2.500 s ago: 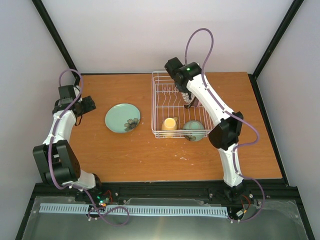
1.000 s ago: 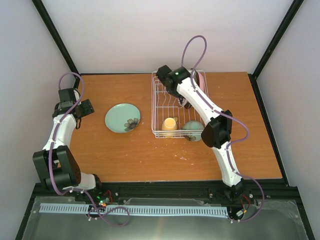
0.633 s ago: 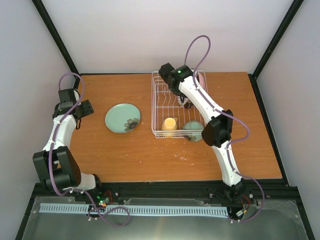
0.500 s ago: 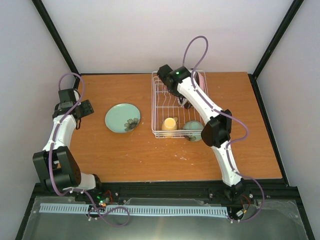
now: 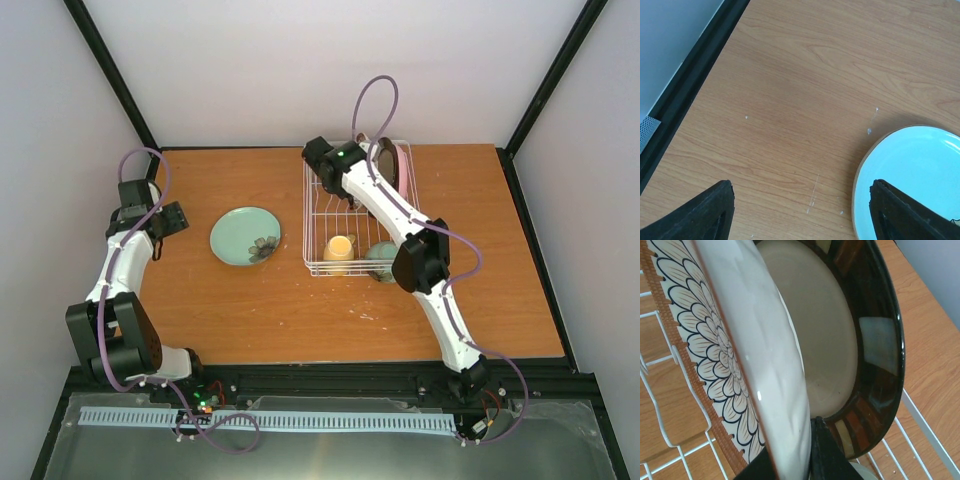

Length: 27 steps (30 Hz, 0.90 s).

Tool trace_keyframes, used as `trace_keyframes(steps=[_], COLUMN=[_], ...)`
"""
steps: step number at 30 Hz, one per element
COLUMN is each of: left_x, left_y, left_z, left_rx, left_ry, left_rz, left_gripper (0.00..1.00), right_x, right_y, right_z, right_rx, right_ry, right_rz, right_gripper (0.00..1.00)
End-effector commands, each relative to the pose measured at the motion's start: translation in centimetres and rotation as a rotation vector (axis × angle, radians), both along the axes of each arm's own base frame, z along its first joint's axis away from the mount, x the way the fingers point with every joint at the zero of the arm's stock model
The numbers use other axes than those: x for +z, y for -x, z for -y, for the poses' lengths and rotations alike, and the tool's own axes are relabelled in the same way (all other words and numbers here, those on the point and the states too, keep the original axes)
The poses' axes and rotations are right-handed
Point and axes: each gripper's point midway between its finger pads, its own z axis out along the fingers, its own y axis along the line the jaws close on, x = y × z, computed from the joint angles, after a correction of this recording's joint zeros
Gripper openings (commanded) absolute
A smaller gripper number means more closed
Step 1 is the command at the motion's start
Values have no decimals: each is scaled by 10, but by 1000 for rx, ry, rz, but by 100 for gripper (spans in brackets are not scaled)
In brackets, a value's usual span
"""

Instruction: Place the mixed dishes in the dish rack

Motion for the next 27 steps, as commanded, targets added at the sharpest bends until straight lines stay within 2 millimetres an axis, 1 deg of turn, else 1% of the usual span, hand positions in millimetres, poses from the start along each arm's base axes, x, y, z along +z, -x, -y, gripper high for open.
trace_keyframes(steps=[1,6,8,12,15,18,20,23,24,26,27], left_x=[7,3,2,0,-1,-2,-1,1,1,2,3], left_y=[-1,0,0,1,3,3,2,3,3,4,5], left_z=[-3,-2,-2,-2,-2,-2,-2,-1,-1,-1,-1], left_rx=[-3,-3,-5,-5,-3,-4,-5,-9,-9,-9,-9], left_ry=[-31,-26,-24,-26,-29,-28,-28,-25,-25,-26,-28], left_rz=[22,16,9,5,3,1,4,8,9,12,14], left_gripper=[75,75,74,74,74,74,74,74,73,73,74], right_x=[-86,-93,-96,-101,-104,-110,-114,-120,-120,-122,-123], right_y=[43,57,63,76,88,97,102,105,105,105,105], right_z=[-34,-38,-38,-38,-33,-25,-25,-27,-29,-32,-33], right_rx=[109,143,139,136,119,96,86,84,87,92,95], right_ry=[-50,-14,-17,-20,-16,-3,-14,-34,-39,-48,-50], right_rz=[-346,-390,-405,-441,-465,-487,-500,-520,-521,-526,-530], right_gripper=[3,3,5,5,3,4,7,9,11,20,22])
